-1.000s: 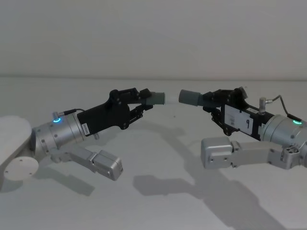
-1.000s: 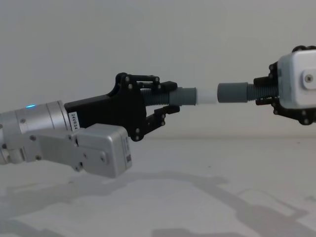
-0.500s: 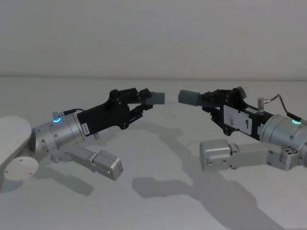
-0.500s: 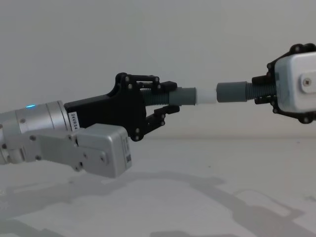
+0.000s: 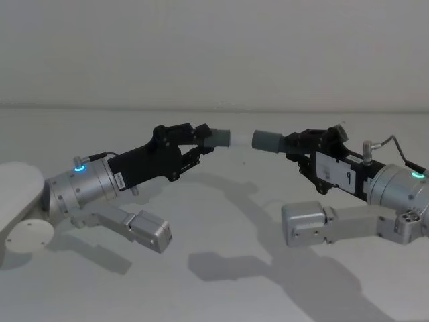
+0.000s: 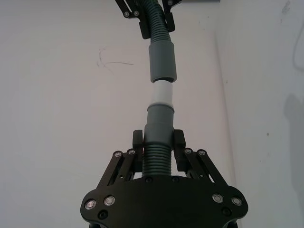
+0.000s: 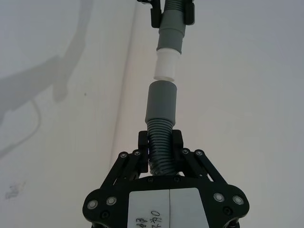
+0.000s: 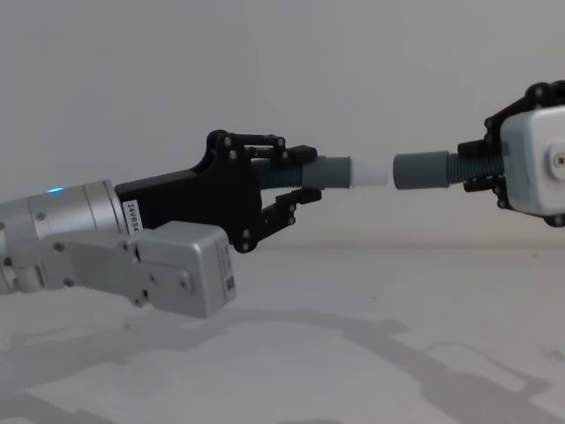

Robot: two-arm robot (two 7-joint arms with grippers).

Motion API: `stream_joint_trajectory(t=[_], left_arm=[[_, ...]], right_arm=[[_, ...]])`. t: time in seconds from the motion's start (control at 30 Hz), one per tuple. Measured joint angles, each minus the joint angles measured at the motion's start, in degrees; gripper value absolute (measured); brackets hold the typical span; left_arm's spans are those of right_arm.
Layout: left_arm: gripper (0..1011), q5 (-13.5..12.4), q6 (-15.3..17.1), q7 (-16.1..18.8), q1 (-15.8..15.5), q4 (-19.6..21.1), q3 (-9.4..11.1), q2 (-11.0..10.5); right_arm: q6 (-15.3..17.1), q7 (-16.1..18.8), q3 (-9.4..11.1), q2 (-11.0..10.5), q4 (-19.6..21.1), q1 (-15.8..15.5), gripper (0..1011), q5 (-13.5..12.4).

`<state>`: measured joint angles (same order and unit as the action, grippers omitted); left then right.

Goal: Use both hands to pick up one end of the pipe from the table, align the ends, and insert them.

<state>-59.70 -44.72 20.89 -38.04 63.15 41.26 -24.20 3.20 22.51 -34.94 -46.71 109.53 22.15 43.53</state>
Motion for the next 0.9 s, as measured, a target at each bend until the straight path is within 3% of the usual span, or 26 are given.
stream_joint_trajectory(t=[0.9], left_arm=[[368, 0.0, 0.0, 0.0, 0.0, 0.0, 0.0, 0.0]], right_arm=[[-0.7, 1.0, 1.2, 0.7, -0.3, -0.5, 279, 0.3]])
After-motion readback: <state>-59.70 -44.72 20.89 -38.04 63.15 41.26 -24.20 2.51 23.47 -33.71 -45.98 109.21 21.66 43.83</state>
